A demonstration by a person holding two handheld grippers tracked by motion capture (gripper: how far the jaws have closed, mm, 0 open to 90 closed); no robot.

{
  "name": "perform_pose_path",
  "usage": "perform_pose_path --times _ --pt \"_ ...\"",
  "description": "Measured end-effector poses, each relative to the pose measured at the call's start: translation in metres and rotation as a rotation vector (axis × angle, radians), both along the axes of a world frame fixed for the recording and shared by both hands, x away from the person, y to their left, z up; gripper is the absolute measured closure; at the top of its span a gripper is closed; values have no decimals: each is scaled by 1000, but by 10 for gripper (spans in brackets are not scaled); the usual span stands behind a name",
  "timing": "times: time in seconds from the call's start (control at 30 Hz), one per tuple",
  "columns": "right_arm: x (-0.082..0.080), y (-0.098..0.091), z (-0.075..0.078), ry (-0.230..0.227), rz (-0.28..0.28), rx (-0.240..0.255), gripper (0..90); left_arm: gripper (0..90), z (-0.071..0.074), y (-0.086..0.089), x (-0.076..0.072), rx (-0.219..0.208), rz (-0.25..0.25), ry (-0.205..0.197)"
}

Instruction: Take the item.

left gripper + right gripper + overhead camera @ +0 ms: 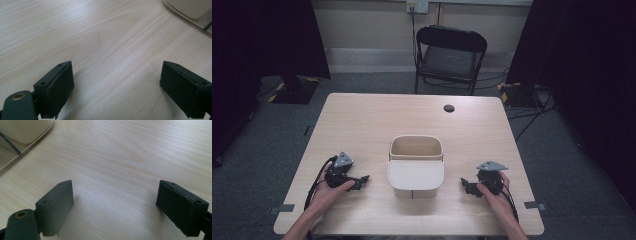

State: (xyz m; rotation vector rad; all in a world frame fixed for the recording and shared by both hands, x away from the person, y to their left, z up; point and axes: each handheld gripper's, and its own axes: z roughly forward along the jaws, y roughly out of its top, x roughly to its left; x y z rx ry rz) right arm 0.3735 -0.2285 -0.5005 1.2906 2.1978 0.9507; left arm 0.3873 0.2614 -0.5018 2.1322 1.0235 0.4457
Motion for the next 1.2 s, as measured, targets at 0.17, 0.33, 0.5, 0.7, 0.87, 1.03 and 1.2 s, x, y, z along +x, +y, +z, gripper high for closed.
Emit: perform_pose_path --times 0.17,0.33,0.5,0.7,0.87,1.03,1.2 --pt "0 0 0 0 0 0 135 149 1 2 1 -1 8 -4" --pt "0 0 0 0 0 0 135 181 3 4 1 -21 14 7" --pt "0 0 0 0 0 0 135 190 6 5 0 -44 13 -15" --pt "0 0 0 0 0 0 135 196 12 3 -4 -100 2 -26" --pt "0 0 0 0 0 0 135 198 17 -1 -9 -142 -41 -35" --pt "0 0 0 0 1 0 135 199 22 -5 -12 -160 -61 -46" --pt "0 0 0 0 1 0 135 204 27 -7 -16 -188 -71 -58"
